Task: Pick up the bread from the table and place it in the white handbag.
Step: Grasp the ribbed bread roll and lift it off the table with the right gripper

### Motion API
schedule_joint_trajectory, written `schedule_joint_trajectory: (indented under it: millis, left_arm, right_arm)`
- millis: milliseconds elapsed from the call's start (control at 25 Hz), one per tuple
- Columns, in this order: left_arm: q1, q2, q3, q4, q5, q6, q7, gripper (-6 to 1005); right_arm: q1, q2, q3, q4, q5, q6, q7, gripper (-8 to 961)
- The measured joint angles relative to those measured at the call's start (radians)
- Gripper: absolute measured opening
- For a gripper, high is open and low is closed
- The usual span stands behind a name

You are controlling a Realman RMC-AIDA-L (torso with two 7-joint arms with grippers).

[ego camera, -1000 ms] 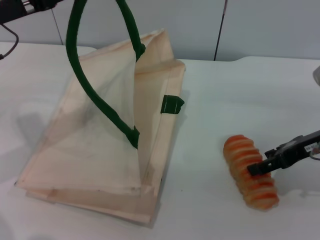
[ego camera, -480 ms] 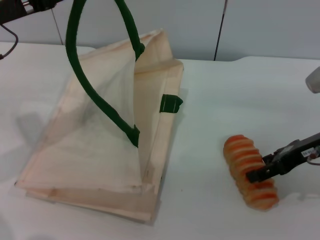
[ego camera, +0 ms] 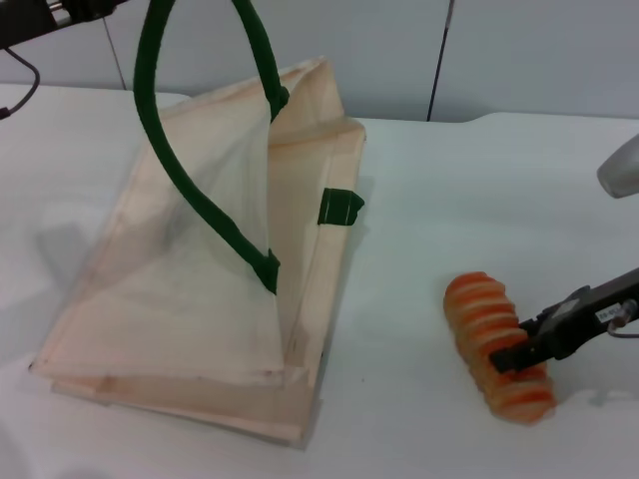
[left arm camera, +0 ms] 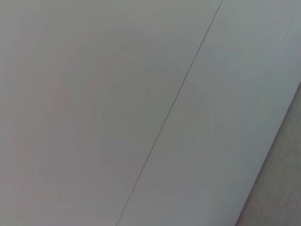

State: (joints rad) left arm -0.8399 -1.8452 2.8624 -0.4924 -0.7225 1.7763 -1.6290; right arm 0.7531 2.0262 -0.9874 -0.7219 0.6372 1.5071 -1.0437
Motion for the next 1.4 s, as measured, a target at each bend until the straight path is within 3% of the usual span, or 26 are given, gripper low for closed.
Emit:
schedule_joint_trajectory:
  millis: [160, 800, 1400]
  left_arm:
    - [-0.001, 0.000, 0.000, 0.000, 0.000, 0.000, -0.002, 76]
    - [0.000, 0.000, 0.000, 0.001, 0.000, 0.000, -0.004, 77]
    - [-0.016, -0.001, 0.000, 0.008, 0.006, 0.004, -0.005, 77]
  right_arm:
    - [0.002, 0.000, 0.002, 0.003, 0.003, 0.008, -0.015, 700]
    - [0.002, -0.004, 0.020, 0.006, 0.046, 0.020, -0.054, 579]
    - [0.030, -0.011, 0.176, 0.006, 0.136, 0.096, -0.146, 453]
